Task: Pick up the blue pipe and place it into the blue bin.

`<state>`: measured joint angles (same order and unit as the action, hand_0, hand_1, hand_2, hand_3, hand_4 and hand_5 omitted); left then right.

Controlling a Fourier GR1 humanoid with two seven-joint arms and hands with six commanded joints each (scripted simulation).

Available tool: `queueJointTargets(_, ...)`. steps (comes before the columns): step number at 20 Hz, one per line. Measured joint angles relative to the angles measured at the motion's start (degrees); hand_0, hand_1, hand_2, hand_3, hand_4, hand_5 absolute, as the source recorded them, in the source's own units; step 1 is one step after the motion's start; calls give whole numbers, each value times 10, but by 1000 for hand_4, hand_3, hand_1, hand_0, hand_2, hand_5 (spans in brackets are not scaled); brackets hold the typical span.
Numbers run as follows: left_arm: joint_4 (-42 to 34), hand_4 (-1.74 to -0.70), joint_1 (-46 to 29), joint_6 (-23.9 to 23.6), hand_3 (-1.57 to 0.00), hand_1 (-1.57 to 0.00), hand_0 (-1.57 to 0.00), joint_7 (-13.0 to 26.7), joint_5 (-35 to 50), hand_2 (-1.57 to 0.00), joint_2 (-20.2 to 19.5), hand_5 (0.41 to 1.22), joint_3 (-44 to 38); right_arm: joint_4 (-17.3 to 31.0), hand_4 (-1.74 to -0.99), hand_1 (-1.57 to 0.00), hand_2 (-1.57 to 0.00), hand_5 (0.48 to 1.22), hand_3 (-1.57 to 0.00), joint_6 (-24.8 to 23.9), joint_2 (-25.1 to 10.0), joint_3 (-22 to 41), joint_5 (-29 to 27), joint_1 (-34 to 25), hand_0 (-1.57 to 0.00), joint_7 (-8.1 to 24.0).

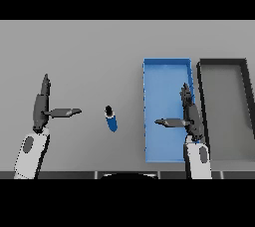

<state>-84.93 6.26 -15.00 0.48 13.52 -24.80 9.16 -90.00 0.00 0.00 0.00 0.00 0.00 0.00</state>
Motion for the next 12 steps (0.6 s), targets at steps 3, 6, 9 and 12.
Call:
queueJointTargets(3, 1, -966, 2, 0, 1, 1, 1, -3, 0, 1, 0, 593, 0, 1, -1205, 1, 1, 629, 1, -1, 0, -1, 0, -2, 1, 1)
queueJointTargets(6, 0, -966, 5, -1, 1, 1, 1, -4, -2, 1, 2, 593, 2, -1, -1205, 1, 1, 629, 1, -2, 2, 2, 2, -1, 1, -3)
queueJointTargets(9, 14, -959, -25, 120, 1, 1, 1, -77, -12, 1, -76, 590, 25, -43, -1197, 1, 1, 626, 1, 12, -71, 34, 84, 40, 1, -74)
queueJointTargets(12, 22, -960, -30, 151, 1, 1, 1, -102, -10, 1, -93, 594, 26, -68, -1206, 1, 1, 625, 1, 13, -79, 49, 104, 57, 1, -68)
